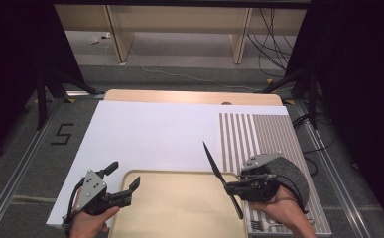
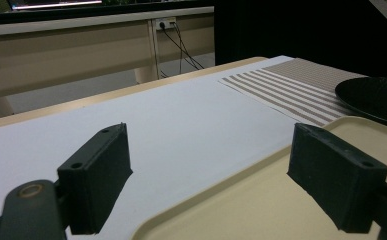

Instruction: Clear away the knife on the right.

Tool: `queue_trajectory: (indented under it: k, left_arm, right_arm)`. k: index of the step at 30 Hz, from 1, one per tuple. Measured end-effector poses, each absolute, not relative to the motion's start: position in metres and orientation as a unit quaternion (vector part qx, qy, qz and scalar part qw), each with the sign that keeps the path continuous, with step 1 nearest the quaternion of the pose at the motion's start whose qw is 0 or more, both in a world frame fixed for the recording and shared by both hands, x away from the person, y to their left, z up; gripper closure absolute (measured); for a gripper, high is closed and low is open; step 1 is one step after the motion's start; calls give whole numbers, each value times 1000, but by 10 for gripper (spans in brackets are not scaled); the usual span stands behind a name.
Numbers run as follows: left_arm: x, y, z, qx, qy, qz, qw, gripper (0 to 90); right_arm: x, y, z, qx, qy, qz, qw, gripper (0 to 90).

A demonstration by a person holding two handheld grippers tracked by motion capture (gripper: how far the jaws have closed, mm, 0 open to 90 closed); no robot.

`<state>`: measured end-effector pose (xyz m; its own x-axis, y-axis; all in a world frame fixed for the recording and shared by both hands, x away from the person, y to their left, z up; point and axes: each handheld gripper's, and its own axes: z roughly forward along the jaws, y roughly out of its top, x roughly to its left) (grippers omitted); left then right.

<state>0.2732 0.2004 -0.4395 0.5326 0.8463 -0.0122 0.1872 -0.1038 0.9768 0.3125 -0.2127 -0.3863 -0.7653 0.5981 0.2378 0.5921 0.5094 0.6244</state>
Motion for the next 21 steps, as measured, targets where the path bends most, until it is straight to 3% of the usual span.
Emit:
queue_trajectory:
  k: [21]
  left_arm:
    - [273,200,-439,678,381,299,553,164]
  right_arm:
    - [294,-199,-404,345,876,337,-21,808]
